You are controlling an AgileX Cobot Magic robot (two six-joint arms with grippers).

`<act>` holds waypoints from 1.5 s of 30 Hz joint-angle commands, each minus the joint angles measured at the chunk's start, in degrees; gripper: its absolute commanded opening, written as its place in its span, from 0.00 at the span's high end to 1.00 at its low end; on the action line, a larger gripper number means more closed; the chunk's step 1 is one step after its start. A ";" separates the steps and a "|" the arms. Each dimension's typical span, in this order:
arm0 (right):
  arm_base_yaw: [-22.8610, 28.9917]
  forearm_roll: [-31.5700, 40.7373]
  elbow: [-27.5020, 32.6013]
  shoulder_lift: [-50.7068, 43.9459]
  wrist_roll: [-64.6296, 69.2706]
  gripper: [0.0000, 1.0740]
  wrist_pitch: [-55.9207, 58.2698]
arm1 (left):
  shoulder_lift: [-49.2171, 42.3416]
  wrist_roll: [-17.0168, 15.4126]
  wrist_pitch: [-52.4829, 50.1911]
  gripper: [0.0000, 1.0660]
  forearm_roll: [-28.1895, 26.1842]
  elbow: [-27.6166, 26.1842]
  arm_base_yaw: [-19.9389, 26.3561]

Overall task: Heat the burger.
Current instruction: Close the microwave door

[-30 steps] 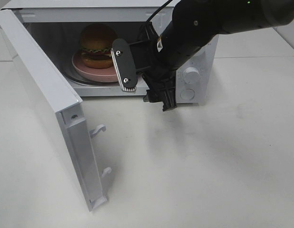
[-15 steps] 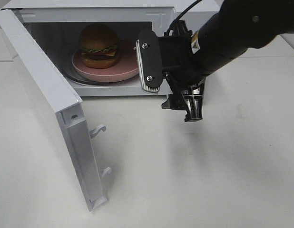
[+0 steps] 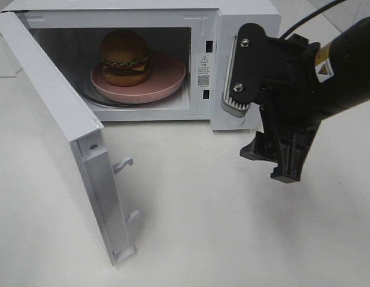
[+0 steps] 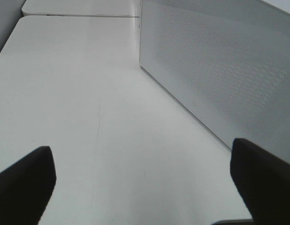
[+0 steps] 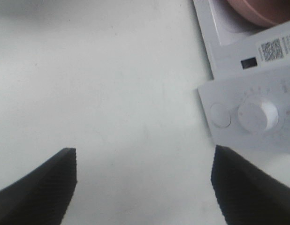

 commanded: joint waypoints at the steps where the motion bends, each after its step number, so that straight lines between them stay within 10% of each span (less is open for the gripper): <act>1: 0.23 0.11 1.03 -2.64 6.13 0.29 3.27 | -0.92 -0.06 -0.80 0.13 0.00 0.17 0.06; 31: 0.23 0.00 4.18 -26.41 30.14 0.29 30.71 | -0.92 -0.06 -0.80 0.13 0.00 0.17 0.06; 45: -14.61 0.46 12.26 -41.42 33.86 0.29 32.37 | -0.92 -0.06 -0.80 0.13 0.00 0.17 0.06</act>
